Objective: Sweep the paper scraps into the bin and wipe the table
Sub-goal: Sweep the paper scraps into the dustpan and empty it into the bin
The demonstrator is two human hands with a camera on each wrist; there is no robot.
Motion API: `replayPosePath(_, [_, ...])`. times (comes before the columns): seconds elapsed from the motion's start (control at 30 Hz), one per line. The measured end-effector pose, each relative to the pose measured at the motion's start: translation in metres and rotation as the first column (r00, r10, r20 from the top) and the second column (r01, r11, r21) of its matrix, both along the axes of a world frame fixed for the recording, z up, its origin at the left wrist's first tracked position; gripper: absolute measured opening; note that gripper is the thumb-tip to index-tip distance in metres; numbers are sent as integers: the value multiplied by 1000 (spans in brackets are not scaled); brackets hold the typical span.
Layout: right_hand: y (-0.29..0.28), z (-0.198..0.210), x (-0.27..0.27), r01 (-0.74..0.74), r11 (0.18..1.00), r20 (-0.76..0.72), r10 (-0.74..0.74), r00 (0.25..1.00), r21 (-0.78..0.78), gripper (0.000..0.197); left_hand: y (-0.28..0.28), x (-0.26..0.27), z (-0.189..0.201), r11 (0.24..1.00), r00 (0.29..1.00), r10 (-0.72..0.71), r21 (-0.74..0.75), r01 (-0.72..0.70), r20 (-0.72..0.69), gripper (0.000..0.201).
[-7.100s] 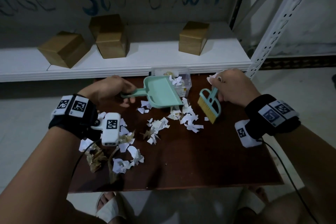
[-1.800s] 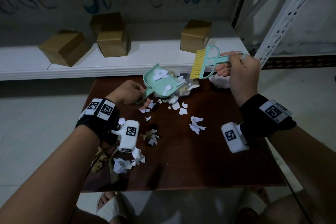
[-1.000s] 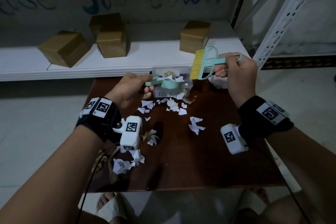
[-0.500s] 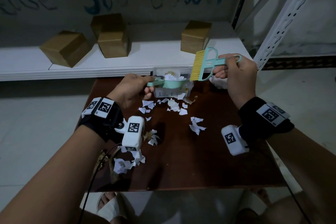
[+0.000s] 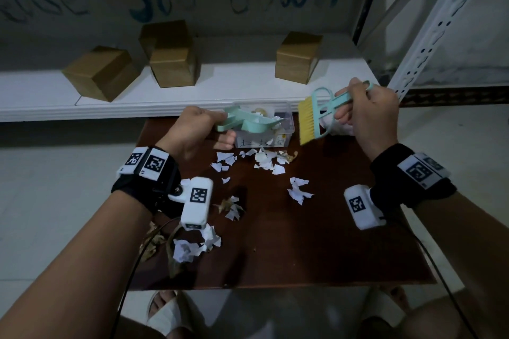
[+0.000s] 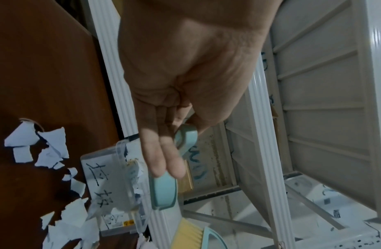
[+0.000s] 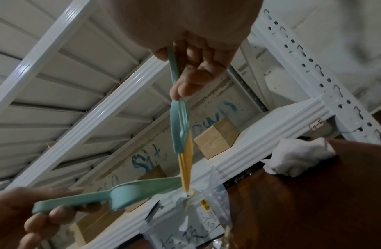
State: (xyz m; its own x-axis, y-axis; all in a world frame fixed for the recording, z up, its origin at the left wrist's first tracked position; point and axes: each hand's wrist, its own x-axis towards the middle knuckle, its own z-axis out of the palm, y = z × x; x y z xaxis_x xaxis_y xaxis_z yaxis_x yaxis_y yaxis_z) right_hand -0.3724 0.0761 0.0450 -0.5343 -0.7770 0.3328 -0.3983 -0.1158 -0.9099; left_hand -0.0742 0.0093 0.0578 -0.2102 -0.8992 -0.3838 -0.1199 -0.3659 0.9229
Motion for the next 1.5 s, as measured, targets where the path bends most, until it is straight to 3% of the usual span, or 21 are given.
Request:
replayPosePath(0.1, [0,-3,-4,-14,992,-206,39,978,125,56,4,5,6,1000,1000,-18,3,18,-15,25])
replayPosePath(0.17, [2,-4,-3,-28,975,-369,110,923,220,61,6,9,9,1000,1000,-16,-21,16,-13,25])
replayPosePath(0.27, [6,-7,3,-68,931,-598,285,749,358,66,6,13,11,999,1000,3,-50,-3,2,24])
replayPosePath(0.33, [8,-9,8,-162,893,-640,417,645,419,52,6,14,10,998,1000,28,-64,-27,15,22])
replayPosePath(0.43, [9,-14,17,-289,813,-584,569,580,505,29,4,16,9,996,998,41,-79,-38,37,21])
replayPosePath(0.87, [10,-56,60,-336,648,-517,755,404,684,29,6,19,9,998,998,47,-51,-45,35,21])
replayPosePath(1.0, [9,-50,56,-345,662,-514,741,431,665,20,3,21,7,996,996,82,-39,-81,29,21])
replayPosePath(1.5, [14,-16,42,-405,577,-399,802,444,709,26,1,27,4,1000,999,5,-2,-5,33,26])
